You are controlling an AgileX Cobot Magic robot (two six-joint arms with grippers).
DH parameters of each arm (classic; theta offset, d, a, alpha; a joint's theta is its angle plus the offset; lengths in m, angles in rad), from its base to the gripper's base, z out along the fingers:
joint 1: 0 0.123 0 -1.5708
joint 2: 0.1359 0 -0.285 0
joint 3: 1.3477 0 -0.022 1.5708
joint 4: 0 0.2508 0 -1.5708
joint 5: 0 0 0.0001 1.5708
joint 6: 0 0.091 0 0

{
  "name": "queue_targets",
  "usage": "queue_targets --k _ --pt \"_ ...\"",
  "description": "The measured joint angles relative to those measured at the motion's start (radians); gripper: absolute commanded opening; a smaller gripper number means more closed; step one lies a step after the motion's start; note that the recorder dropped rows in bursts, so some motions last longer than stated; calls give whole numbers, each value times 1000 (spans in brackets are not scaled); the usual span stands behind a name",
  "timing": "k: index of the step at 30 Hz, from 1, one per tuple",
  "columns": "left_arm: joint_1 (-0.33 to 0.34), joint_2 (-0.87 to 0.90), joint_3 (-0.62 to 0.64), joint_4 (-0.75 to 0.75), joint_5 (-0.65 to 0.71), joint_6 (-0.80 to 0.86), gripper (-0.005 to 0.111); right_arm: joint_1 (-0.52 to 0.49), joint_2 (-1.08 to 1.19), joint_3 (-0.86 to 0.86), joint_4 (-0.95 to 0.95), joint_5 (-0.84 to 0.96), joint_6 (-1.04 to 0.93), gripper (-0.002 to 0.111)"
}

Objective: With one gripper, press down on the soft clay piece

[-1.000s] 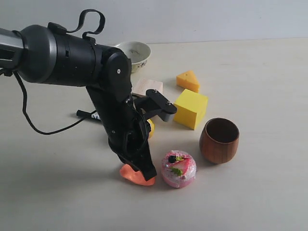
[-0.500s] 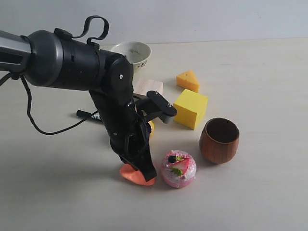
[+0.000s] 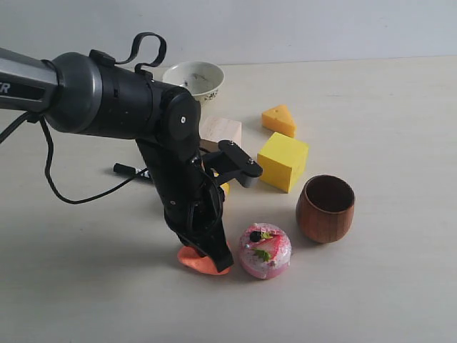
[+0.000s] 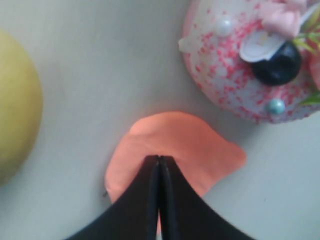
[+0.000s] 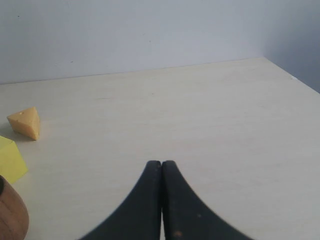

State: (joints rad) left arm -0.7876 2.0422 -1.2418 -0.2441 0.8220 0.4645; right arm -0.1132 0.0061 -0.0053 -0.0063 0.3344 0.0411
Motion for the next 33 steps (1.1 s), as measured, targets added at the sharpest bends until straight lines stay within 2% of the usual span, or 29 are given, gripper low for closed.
queue_targets --k 33 --pt "-26 37 -13 34 15 -20 0 0 0 0 0 0 0 0"
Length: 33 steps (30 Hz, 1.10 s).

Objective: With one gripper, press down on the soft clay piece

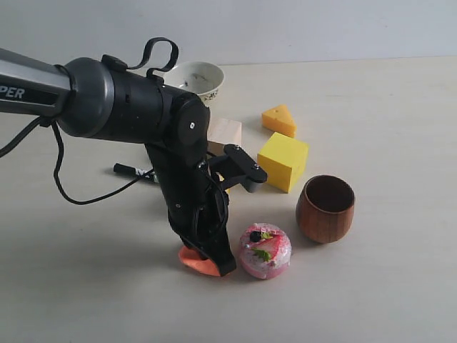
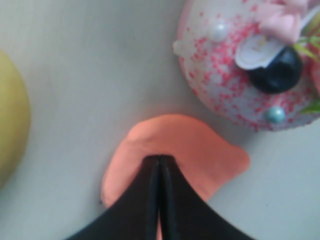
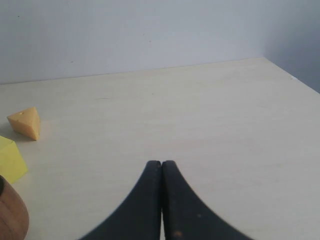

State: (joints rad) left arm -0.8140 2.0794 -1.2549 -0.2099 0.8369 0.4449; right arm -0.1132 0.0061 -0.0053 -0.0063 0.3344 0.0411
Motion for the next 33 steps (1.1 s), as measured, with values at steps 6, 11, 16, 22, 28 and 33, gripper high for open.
queue_targets --k 6,11,16,22,28,33 --pt "0 -2 0 0 0 0 0 0 0 0 0 0 0 0" --pt "0 -6 0 3 0 0 0 0 0 0 0 0 0 0" --pt "-3 -6 0 6 0 -23 12 0 0 0 0 0 0 0" --pt "-6 -6 0 4 2 -46 34 0 0 0 0 0 0 0" --pt "-6 -8 0 0 6 -52 38 0 0 0 0 0 0 0" --pt "-6 -18 0 0 2 -52 37 0 0 0 0 0 0 0"
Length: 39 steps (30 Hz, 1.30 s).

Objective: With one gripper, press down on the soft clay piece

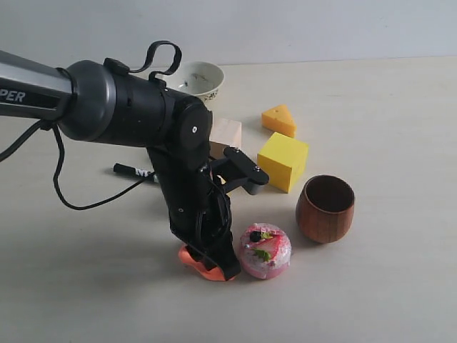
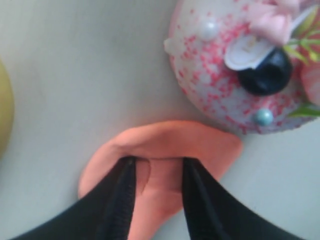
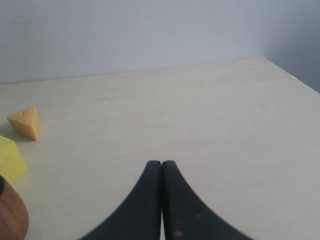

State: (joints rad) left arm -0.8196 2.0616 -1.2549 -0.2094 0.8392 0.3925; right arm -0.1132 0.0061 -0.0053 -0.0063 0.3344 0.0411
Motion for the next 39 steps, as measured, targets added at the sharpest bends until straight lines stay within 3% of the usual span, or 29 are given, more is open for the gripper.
queue_targets --k 6,19,24,27,32,39 --pt "-6 -15 12 46 -7 -30 16 0 0 0 0 0 0 0" --pt "-6 -56 14 95 -2 -37 21 0 0 0 0 0 0 0" --pt "-6 -58 14 95 -2 -42 0 0 0 0 0 0 0 0" --pt "-6 -74 16 95 11 -43 0 0 0 0 0 0 0 0" --pt "-6 -155 18 95 14 -68 0 0 0 0 0 0 0 0" --pt "6 -382 100 82 -94 -125 0 0 0 0 0 0 0 0"
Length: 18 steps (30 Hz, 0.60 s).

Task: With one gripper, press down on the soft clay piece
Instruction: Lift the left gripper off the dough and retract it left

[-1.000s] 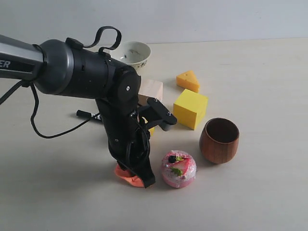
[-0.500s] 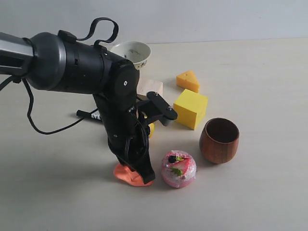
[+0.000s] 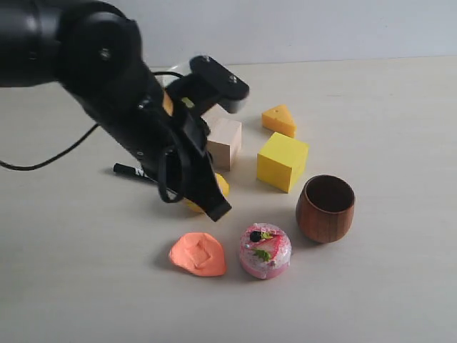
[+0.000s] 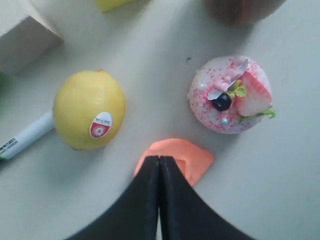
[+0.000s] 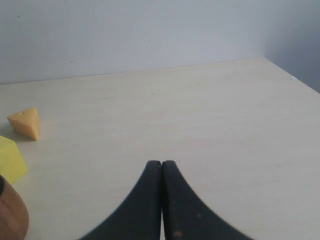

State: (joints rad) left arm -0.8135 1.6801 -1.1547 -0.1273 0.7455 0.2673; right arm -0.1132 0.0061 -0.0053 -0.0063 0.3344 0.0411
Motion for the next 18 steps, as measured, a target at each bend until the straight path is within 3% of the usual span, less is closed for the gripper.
queue_targets --k 9,18 --pt "40 -414 223 -34 -108 -70 0 0 0 0 0 0 0 0" --pt "98 -756 286 -26 -147 -103 0 0 0 0 0 0 0 0"
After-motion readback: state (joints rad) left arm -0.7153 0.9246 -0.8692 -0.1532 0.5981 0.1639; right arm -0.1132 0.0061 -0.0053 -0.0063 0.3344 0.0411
